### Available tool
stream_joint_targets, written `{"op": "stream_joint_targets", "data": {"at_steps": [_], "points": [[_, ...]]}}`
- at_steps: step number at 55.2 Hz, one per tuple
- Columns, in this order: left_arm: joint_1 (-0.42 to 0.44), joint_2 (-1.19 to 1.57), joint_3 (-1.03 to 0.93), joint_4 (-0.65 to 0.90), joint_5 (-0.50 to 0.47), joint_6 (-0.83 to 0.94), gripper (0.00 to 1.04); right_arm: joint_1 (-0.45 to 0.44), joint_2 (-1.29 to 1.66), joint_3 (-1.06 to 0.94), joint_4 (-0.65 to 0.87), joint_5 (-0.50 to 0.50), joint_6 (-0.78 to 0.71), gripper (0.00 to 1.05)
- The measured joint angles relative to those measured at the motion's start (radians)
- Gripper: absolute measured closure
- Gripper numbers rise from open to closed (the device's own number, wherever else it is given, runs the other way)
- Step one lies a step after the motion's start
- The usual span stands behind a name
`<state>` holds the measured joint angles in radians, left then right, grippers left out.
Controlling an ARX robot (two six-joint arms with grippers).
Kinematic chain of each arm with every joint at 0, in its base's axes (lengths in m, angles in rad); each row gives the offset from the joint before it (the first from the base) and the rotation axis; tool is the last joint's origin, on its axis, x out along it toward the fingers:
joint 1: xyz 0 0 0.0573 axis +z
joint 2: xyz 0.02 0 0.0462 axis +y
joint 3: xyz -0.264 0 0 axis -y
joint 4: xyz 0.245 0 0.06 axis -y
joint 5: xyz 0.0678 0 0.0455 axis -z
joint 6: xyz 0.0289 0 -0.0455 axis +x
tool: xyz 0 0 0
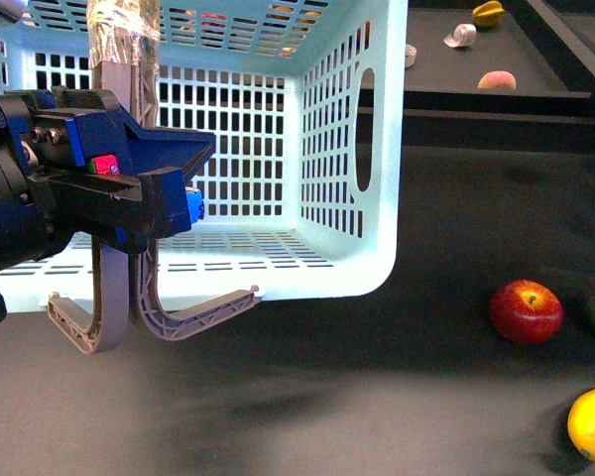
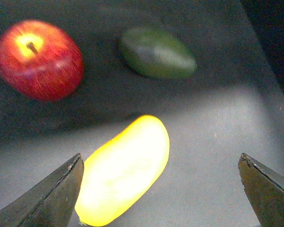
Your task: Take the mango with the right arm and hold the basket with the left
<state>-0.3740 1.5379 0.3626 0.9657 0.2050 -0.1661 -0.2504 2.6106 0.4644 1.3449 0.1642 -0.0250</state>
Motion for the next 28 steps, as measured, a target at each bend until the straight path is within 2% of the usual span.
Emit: {"op": "stream_joint_targets", "data": {"at_steps": [16,28], "points": [[0.000,0.000,0.000,0.000,0.004,0.000,0.96,0.084,0.067,0.098,-0.014,0.007,0.014,0.08],[0.000,0.000,0.000,0.000,-0.001,0.000,0.96,0.095,0.133,0.128,-0.021,0.011,0.050,0.08]]}}
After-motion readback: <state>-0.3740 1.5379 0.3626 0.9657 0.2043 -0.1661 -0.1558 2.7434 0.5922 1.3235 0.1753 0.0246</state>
